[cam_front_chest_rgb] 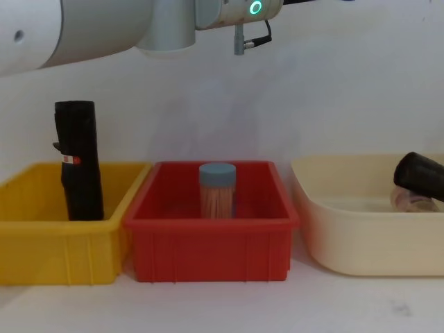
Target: Pick up the garbage bag with the one hand and transfer it to the other hand.
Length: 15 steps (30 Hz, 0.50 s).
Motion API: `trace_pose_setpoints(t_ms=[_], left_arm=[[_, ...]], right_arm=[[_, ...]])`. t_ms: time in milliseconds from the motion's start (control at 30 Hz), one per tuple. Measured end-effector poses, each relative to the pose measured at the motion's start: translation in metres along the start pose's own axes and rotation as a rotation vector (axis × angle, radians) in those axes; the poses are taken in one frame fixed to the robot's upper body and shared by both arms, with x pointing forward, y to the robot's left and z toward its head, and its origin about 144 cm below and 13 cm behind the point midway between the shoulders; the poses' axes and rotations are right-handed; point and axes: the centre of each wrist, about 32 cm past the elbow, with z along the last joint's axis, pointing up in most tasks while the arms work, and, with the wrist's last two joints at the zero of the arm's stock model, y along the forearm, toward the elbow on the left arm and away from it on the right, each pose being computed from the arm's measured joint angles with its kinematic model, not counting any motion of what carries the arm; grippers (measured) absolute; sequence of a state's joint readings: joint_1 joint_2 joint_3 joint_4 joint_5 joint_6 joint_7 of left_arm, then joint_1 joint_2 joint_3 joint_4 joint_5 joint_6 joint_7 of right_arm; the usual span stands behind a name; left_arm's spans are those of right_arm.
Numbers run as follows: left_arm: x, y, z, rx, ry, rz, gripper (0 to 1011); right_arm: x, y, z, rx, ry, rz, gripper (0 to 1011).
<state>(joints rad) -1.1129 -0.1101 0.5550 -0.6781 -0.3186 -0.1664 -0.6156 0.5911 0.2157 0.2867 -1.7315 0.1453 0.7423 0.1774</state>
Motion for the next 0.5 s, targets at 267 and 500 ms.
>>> trace_pose_setpoints(t_ms=[267,500], left_arm=[[0.0,0.0,0.0,0.0,0.0,0.0,1001],[0.0,0.0,0.0,0.0,0.0,0.0,1001]], right_arm=[[0.012,-0.014,0.019,0.065,0.091,0.035,1004],[0.017,-0.021,0.026,0.093,0.127,0.049,1004]])
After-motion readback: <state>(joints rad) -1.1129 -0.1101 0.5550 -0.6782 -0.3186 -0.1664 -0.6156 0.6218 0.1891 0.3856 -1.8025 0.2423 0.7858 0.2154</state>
